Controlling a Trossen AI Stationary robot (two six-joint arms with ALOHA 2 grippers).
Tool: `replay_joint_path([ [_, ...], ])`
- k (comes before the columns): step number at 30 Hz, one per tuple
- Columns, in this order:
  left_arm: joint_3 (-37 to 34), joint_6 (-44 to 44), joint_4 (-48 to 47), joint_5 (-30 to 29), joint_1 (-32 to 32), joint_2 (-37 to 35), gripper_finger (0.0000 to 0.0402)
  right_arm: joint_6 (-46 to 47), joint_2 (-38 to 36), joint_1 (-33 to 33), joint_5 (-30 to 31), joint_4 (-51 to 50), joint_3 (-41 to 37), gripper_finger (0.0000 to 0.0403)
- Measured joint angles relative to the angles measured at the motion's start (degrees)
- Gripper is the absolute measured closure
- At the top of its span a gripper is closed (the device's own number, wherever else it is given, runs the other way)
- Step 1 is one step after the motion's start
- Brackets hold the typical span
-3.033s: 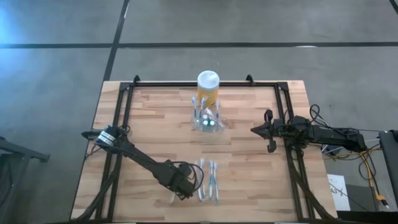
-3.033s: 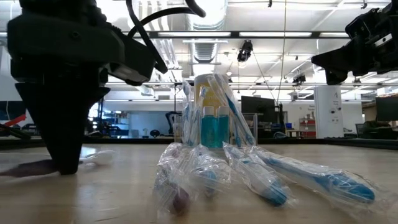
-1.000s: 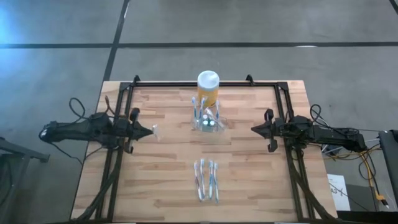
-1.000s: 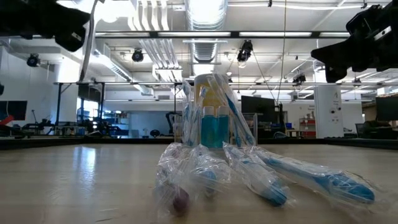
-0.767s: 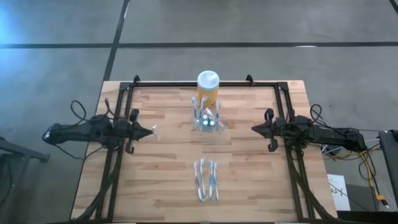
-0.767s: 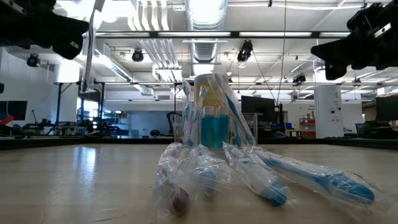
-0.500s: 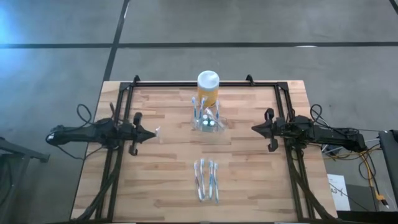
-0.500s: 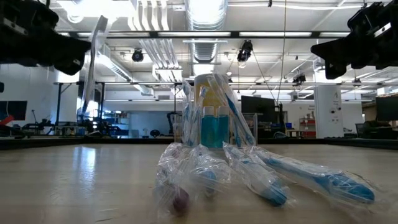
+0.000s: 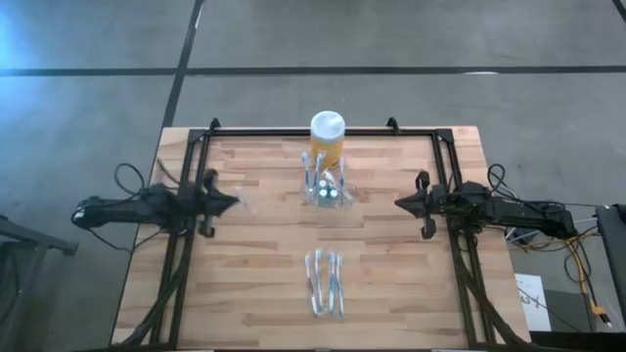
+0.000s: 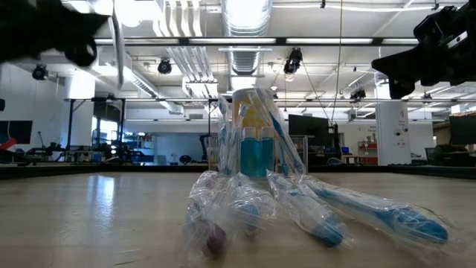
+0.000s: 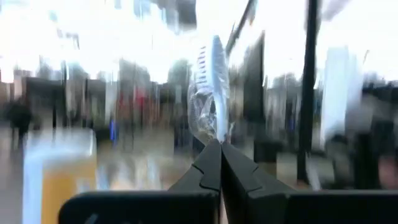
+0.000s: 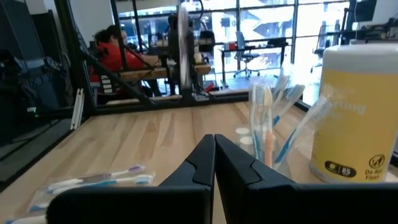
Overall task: Pick & Place toothbrushing station
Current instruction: Put the violet toothbrush into the transparent organizer
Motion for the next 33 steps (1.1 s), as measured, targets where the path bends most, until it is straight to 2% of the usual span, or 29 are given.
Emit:
replay_joint_path([
  [3,5.12,3.36,6.11,1.01,-0.04,4.54,0.0401,-0.37,0.0,0.01,0.01,2.19,0.0,0.0394],
  [11,21.46,13.97,5.17,-0.12,0.42,26.7,0.0402,-1.89,0.01,-0.01,0.06,4.55,0.0,0.0394],
  [17,30.99,16.53,6.93,-0.97,5.77,42.89,0.0402,-2.47,0.04,-0.01,0.1,4.53,0.0,0.0394],
  [20,31.91,14.23,13.02,4.15,10.32,49.48,0.0402,-2.75,0.05,0.0,0.1,4.53,0.0,0.0394],
  [22,31.85,10.98,26.18,11.02,13.29,53.36,0.0402,-3.67,0.0,0.01,0.14,4.51,0.0,0.0394],
  [24,31.17,7.57,35.24,15.7,15.88,57.09,0.0401,-3.94,0.02,-0.01,0.16,4.49,0.0,0.0394],
  [26,30.91,4.86,38.34,16.18,17.97,60.29,0.0401,-3.98,-0.02,-0.01,0.14,4.47,0.0,0.0394],
  [29,29.4,3.9,38.1,16.18,20.0,64.8,0.0401,-4.0,-0.02,0.0,0.16,4.47,0.0,0.0394],
  [33,27.51,3.12,46.2,16.72,20.82,70.11,0.0401,-4.43,0.02,0.0,0.16,4.33,0.0,0.0394],
])
